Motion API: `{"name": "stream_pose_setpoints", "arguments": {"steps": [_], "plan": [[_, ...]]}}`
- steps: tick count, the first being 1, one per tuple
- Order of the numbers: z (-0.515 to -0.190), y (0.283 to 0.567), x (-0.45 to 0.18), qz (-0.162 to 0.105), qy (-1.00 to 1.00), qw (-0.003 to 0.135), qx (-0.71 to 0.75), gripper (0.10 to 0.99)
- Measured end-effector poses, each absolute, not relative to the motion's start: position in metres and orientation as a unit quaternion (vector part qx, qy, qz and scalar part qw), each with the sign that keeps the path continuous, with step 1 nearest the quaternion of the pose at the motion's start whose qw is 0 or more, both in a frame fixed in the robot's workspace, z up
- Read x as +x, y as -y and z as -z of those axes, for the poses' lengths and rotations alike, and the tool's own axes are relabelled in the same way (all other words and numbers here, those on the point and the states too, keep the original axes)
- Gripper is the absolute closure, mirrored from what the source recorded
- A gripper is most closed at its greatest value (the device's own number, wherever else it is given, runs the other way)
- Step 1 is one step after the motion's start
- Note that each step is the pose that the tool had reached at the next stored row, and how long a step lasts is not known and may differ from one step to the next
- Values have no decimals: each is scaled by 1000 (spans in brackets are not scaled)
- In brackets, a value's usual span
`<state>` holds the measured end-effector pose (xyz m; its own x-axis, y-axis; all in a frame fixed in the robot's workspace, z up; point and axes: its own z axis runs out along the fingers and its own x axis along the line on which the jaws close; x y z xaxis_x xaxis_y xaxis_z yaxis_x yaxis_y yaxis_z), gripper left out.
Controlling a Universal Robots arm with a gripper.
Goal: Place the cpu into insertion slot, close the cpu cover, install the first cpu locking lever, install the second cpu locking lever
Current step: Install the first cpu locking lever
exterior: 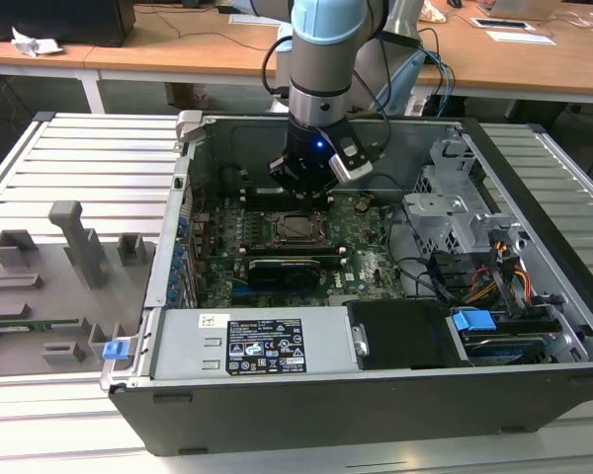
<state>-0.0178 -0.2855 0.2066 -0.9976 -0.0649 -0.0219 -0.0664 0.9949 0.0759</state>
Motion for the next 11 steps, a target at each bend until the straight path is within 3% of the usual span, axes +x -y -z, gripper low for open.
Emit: {"name": "stream_pose_setpoints", "arguments": {"steps": [11], "plan": [[-204,285,-17,-34,-999,9,-33,980]]}}
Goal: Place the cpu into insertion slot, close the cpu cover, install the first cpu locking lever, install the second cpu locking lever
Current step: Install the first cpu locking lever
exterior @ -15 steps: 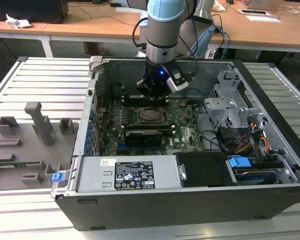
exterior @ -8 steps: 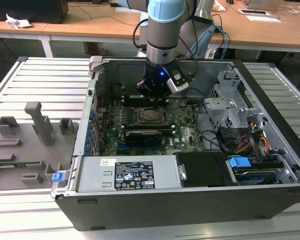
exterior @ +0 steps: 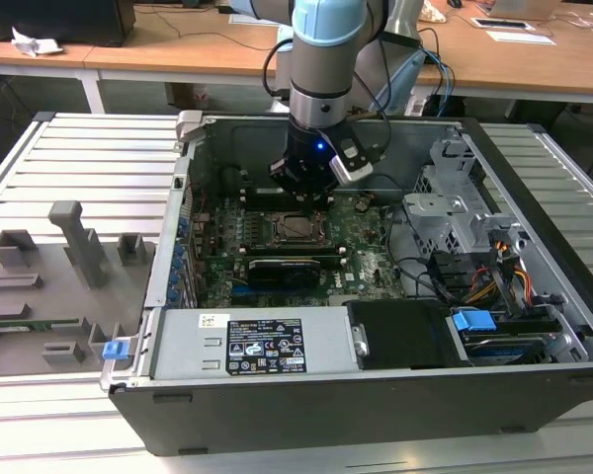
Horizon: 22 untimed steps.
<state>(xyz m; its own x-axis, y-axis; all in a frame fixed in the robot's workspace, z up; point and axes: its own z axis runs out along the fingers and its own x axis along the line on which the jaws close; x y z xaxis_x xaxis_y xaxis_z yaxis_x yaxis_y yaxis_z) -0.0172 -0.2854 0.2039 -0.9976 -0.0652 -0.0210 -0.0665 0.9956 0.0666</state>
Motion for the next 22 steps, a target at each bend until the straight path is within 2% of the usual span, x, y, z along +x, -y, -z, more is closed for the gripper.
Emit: {"name": "stream_pose_setpoints", "arguments": {"steps": [10,22], "plan": [[-206,285,-17,-33,-999,10,-33,980],[-203,285,-17,-19,-999,9,-33,980]]}}
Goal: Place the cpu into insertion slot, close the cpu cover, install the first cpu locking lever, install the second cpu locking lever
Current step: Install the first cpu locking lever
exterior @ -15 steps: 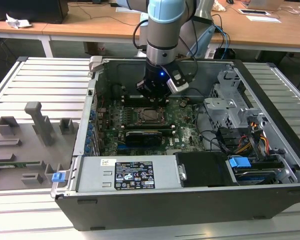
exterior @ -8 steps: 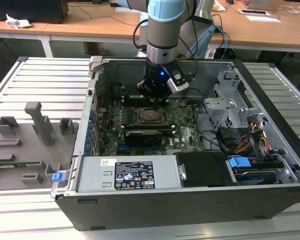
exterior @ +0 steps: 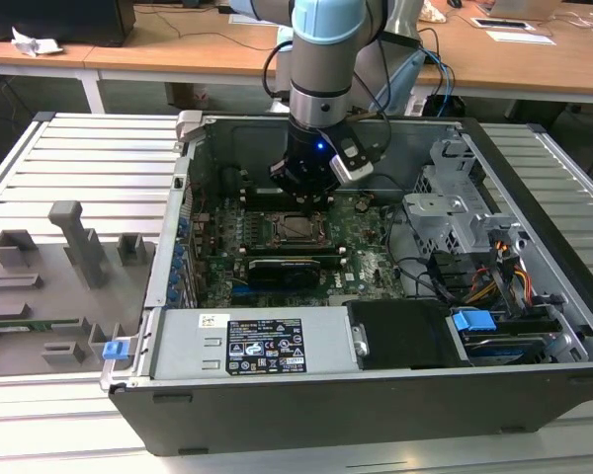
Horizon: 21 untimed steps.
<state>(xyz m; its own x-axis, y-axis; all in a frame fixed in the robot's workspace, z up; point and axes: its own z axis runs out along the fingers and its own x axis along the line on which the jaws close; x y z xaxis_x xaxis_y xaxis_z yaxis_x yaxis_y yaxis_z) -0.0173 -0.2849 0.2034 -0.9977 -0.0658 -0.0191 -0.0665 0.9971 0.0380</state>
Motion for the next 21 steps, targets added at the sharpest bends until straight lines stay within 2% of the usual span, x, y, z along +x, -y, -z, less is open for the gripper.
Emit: {"name": "stream_pose_setpoints", "arguments": {"steps": [7,13,21], "plan": [[-201,281,-17,-18,-999,9,-33,980],[-218,281,-17,-18,-999,9,-33,980],[-218,285,-17,-18,-999,9,-33,980]]}}
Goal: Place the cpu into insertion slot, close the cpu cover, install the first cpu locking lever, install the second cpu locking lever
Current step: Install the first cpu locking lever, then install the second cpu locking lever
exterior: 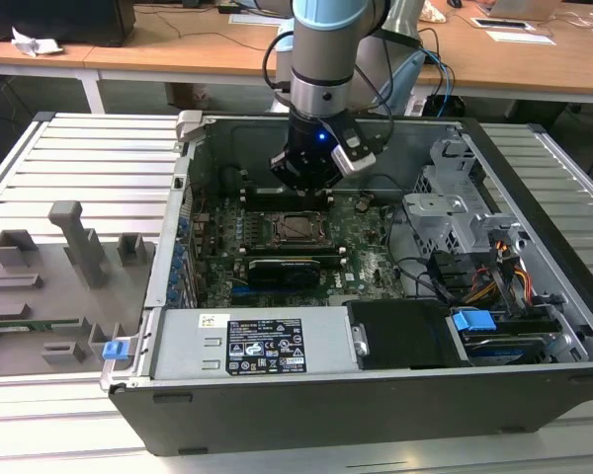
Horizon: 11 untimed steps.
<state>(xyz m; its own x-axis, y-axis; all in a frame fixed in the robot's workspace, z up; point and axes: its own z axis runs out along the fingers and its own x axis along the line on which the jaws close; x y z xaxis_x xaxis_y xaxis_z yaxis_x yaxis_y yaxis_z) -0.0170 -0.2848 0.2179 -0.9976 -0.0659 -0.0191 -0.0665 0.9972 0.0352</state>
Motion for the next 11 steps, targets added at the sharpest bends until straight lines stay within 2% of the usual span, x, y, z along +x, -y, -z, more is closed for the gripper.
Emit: {"name": "stream_pose_setpoints", "arguments": {"steps": [11], "plan": [[-218,288,-17,-18,-999,9,-33,980]]}}
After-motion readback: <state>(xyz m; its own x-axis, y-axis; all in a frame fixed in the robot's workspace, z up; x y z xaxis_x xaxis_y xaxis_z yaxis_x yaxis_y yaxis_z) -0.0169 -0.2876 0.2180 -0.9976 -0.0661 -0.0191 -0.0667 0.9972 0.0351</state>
